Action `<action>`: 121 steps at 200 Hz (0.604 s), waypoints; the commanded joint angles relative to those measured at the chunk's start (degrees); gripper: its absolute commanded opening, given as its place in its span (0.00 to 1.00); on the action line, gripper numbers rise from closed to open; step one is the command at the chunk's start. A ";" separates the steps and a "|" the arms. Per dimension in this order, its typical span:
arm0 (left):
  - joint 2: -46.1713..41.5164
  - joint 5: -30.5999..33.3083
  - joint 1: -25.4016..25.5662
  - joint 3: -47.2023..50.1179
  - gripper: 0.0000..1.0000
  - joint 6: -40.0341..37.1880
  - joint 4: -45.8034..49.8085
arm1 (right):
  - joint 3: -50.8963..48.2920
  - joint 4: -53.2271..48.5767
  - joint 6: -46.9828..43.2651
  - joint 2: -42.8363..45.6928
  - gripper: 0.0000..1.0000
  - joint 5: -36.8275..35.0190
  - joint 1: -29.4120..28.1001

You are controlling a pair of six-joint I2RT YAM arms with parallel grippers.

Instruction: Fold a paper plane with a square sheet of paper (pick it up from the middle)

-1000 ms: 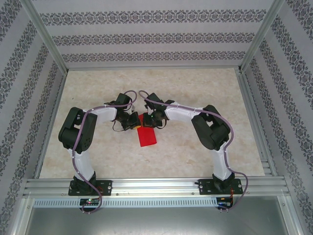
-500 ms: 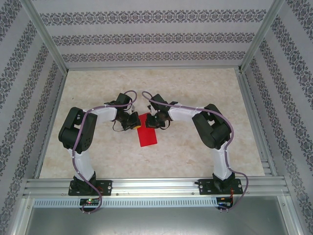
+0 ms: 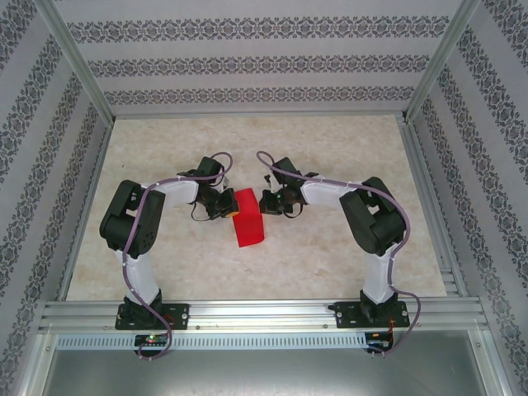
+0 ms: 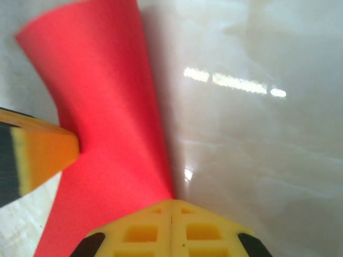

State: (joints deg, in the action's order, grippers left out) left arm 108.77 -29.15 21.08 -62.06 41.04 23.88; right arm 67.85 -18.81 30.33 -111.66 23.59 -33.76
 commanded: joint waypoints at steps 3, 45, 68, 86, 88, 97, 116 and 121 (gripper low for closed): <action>4.79 8.84 0.30 2.91 0.00 -0.24 5.91 | 2.75 2.83 1.90 1.80 0.04 0.59 -1.69; 4.86 8.68 0.35 2.78 0.00 -1.17 6.27 | 7.29 3.87 3.57 -4.72 0.02 2.74 -3.37; 4.92 8.58 0.35 2.91 0.00 -1.35 6.22 | 9.49 4.39 3.87 -7.58 0.01 3.39 -3.40; 4.96 8.58 0.32 2.91 0.00 -1.52 6.31 | 10.37 4.21 3.91 -8.99 0.01 2.98 -3.09; 4.96 8.58 0.31 2.91 0.00 -1.52 6.34 | 10.37 4.26 3.94 -9.12 0.01 2.89 -3.01; 5.07 8.58 0.33 2.91 0.00 -1.66 6.44 | 10.07 4.48 4.29 -9.43 0.01 2.54 -2.60; 5.14 8.76 0.29 3.03 0.00 -1.91 6.57 | 7.99 5.76 5.04 -9.29 0.01 1.55 -1.38; 5.24 8.84 0.31 3.06 0.00 -2.01 6.62 | 7.12 6.24 5.29 -9.11 0.01 1.39 -0.96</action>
State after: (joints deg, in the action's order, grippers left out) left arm 108.79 -29.19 21.08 -62.06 40.73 23.90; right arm 76.53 -15.14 34.06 -120.66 26.09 -36.36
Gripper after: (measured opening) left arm 0.056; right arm 0.049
